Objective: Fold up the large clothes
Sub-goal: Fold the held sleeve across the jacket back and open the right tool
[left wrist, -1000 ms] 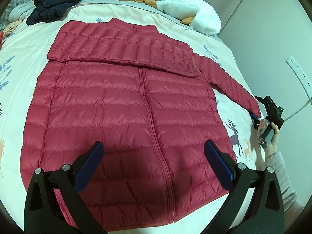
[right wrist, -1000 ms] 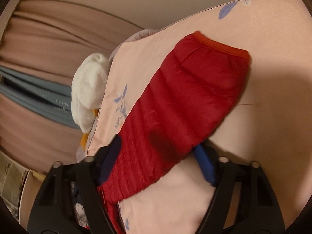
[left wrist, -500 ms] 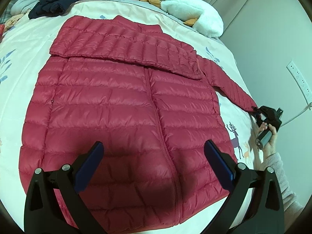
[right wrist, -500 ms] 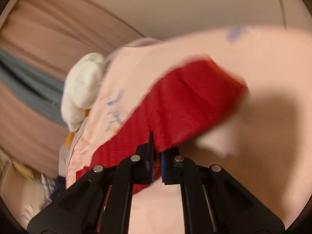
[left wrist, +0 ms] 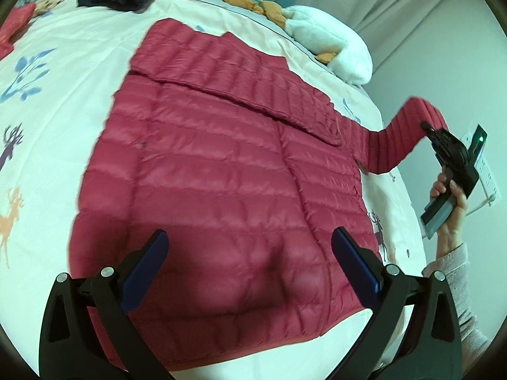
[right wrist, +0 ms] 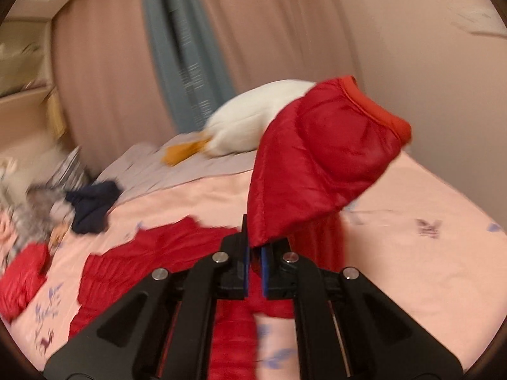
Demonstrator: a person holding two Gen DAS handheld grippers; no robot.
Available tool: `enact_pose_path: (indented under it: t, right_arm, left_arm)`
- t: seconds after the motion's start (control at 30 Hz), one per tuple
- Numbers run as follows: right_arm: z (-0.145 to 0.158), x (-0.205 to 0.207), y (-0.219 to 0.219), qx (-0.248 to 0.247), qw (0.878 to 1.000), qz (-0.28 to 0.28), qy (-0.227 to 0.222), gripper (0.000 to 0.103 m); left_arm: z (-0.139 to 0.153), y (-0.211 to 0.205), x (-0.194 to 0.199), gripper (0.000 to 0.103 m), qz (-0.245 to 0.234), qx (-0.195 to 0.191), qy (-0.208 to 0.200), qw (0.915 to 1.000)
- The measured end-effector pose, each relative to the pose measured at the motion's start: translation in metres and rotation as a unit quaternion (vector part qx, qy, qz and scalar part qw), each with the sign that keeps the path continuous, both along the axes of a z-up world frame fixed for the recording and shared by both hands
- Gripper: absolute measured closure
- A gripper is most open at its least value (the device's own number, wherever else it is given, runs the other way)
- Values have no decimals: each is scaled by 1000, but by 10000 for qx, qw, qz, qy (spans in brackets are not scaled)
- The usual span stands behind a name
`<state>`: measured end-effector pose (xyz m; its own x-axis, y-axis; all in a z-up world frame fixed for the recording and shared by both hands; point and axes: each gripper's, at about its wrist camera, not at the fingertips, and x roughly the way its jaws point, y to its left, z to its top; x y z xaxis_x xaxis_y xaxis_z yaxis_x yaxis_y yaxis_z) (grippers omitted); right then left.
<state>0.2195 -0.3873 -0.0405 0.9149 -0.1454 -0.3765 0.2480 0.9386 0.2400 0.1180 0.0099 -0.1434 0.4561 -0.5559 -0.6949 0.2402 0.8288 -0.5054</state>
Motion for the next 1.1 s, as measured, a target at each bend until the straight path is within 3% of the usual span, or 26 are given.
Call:
enact_pose_path:
  t: [0.07,0.2,0.33,0.47,0.53,0.6,0.63,0.7,0.8,0.97,1.1]
  right_arm:
    - [-13,30,55,-301,9982,459,239,98]
    - [-33,48,120,-712,9909,1002,548,98]
    - [-63,63,190,-1325,9743,1552,952,98]
    - [-93,73,230,-1635,9581,1884,1405,93]
    - [-106,76,237,-1631,9523,1975,1661,85]
    - [-113,74,237,-1638,9493,1993,1794,67]
    - [-111,70,234,-1589,9505,2019,1749,64]
    - [-102,58,224,-1447,9564,2015,1540,45]
    - [-85,27,203,-1170,9660,1970,1201,38]
    - [-75,-15,165,-468,9763,1847,1026,36]
    - [-75,-50,136,267,9809,1786,727,33]
  left_arm:
    - [-2,13,0,1,89,-139,40,9999]
    - [-4,35,0,1,300,-324,70,9990]
    - [-7,53,3,1,442,-505,115,9977]
    - [-8,63,7,1,541,-690,142,9961]
    - [-11,67,9,1,571,-767,218,9952]
    - [-14,71,8,1,593,-904,306,9937]
    - [-16,73,9,1,602,-992,362,9926]
    - [-17,75,11,1,603,-1131,461,9907]
    - [-13,74,21,1,551,-1332,486,9884]
    - [5,57,59,1,285,-1812,310,9825]
    - [2,32,106,1,174,-2399,672,9683]
